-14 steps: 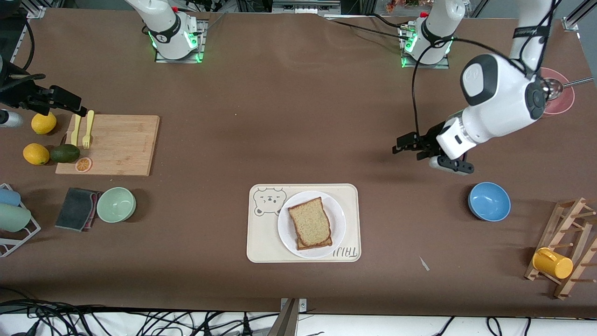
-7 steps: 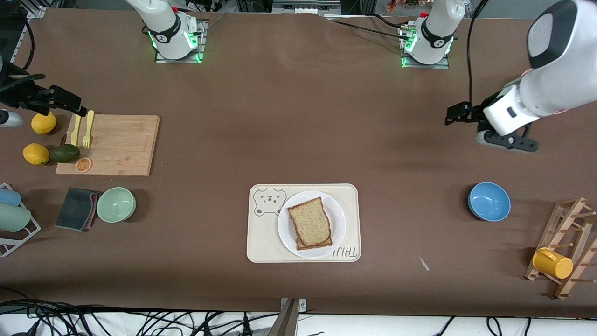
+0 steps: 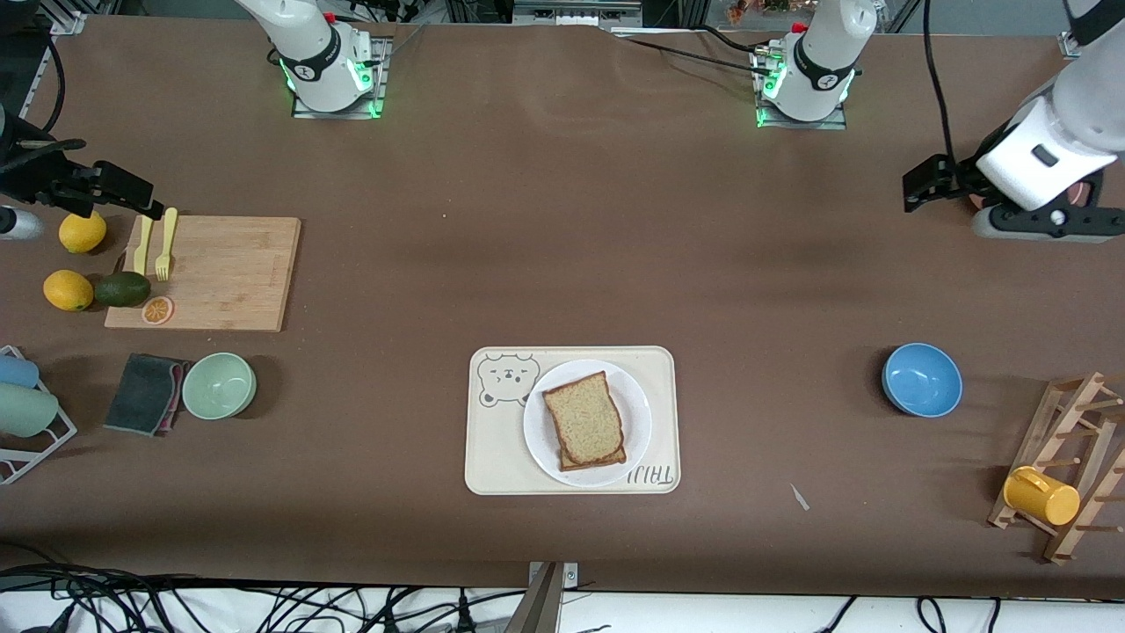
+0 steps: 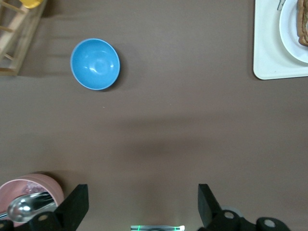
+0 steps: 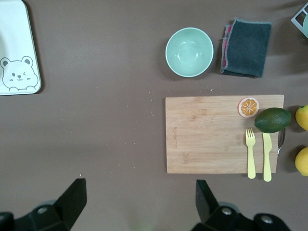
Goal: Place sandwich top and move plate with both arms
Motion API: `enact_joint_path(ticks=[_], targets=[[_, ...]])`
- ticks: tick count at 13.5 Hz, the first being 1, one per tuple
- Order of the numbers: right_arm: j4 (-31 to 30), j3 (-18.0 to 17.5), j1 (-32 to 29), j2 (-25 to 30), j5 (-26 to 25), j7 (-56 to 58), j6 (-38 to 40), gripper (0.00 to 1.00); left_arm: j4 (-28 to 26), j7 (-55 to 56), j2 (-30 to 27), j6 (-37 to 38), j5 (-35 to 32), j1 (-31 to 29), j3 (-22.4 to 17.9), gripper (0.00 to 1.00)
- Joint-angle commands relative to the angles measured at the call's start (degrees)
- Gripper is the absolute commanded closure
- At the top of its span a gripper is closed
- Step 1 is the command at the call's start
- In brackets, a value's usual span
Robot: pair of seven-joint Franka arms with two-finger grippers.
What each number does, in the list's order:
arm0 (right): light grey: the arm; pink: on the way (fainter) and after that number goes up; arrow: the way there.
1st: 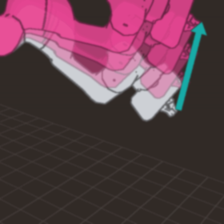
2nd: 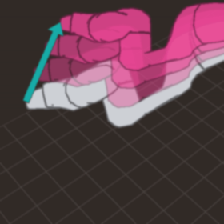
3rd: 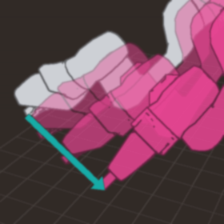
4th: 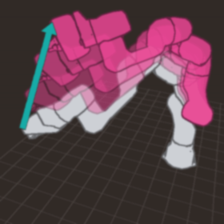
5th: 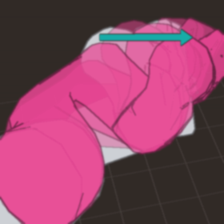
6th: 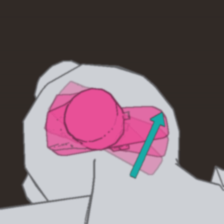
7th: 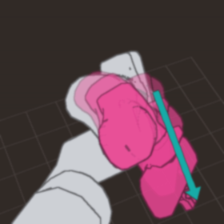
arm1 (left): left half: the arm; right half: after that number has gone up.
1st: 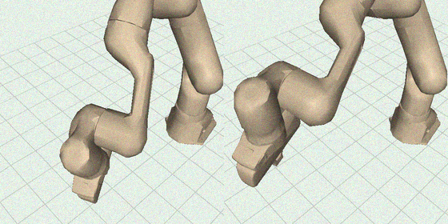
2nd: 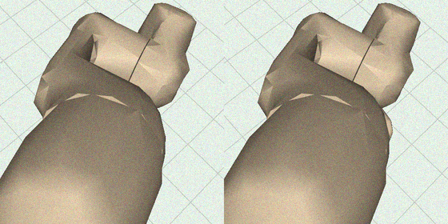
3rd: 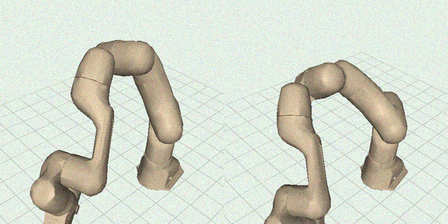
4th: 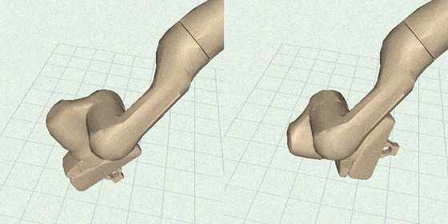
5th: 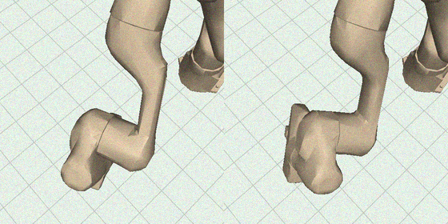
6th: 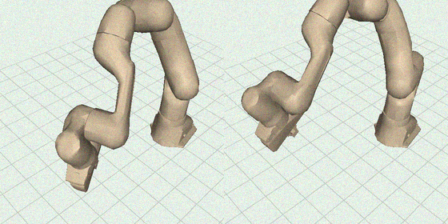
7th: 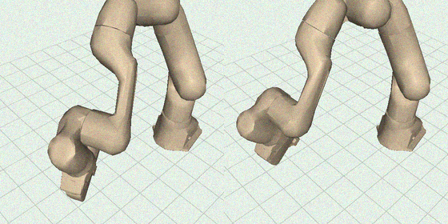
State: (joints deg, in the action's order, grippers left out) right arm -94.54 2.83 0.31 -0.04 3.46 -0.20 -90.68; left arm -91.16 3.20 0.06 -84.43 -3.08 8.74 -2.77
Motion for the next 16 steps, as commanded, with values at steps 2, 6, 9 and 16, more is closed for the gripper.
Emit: enact_joint_path(ticks=[2, 6, 9, 16], targets=[[-0.5, 0.2, 0.1, 1.0, 0.1, 0.5, 0.4, 0.0, 4.1, 0.8, -0.2, 1.9, -3.3, 0.4, -0.5, 0.0], [-0.5, 0.2, 0.1, 0.9, -0.2, 0.5, -0.4, 0.0, 4.0, 0.4, -0.3, 2.0, -0.1, 0.4, -1.5, 0.0], [-0.5, 0.2, 0.1, 0.9, -0.1, 0.5, -0.4, 0.0, 4.0, 0.1, -0.3, 1.5, 0.1, 0.0, -1.7, 0.0], [-0.5, 0.3, 0.1, 0.9, -0.1, 0.5, -0.3, 0.0, 3.1, 0.1, -0.5, 1.6, 1.1, -2.5, -2.1, 0.0]])
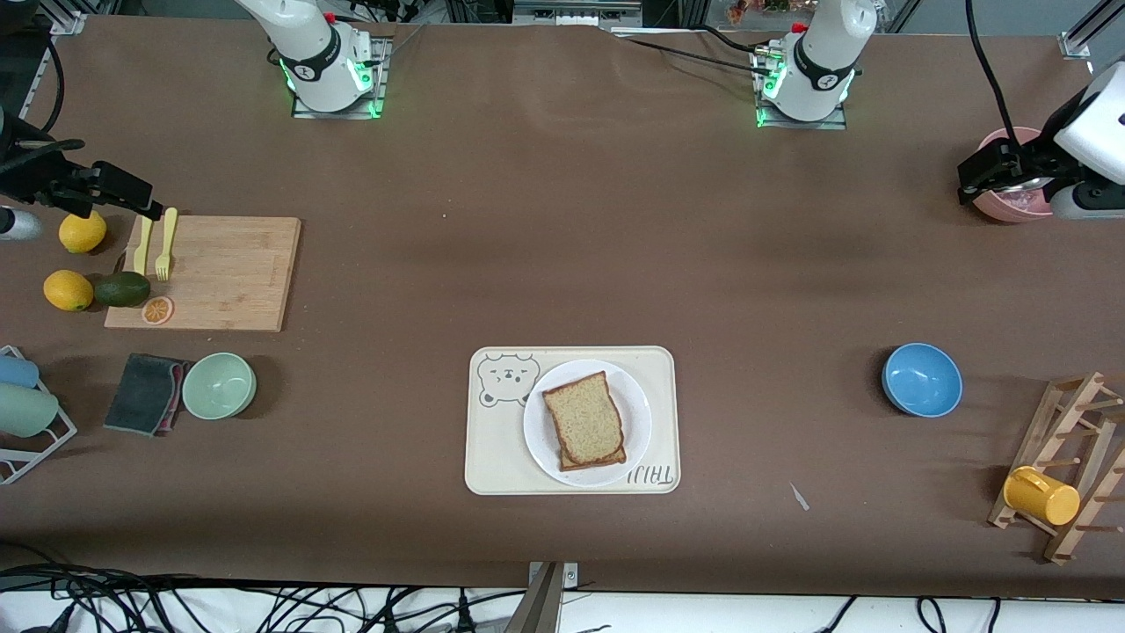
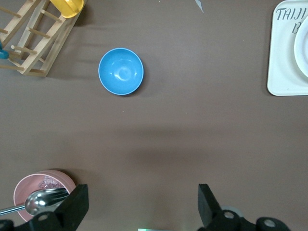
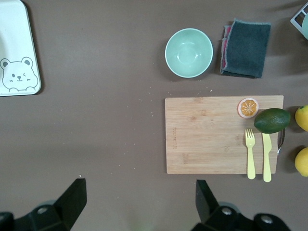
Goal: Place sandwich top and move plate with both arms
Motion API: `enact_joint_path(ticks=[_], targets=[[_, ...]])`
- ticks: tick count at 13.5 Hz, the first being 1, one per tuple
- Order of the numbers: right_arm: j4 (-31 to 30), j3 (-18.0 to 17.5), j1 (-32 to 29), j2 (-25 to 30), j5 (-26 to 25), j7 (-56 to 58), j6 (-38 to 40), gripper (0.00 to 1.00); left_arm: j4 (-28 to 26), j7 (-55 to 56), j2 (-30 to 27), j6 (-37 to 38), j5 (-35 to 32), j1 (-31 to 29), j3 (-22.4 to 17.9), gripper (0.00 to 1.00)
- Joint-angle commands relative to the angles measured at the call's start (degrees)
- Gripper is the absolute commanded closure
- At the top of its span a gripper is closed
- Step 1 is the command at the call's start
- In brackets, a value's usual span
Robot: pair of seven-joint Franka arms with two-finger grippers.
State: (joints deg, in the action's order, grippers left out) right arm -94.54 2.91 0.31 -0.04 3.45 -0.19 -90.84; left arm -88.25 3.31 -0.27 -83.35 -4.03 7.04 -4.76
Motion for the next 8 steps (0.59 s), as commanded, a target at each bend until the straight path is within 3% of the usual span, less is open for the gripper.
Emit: enact_joint_path(ticks=[1, 8], targets=[[-0.5, 0.3, 0.1, 0.9, -0.1, 0.5, -0.1, 0.0, -0.2, -0.1, -0.2, 0.5, 3.6, -1.4, -0.1, 0.0], [-0.5, 0.3, 0.1, 0.9, -0.1, 0.5, -0.1, 0.0, -1.5, -0.1, -0.6, 0.7, 5.2, -2.1, -0.1, 0.0]])
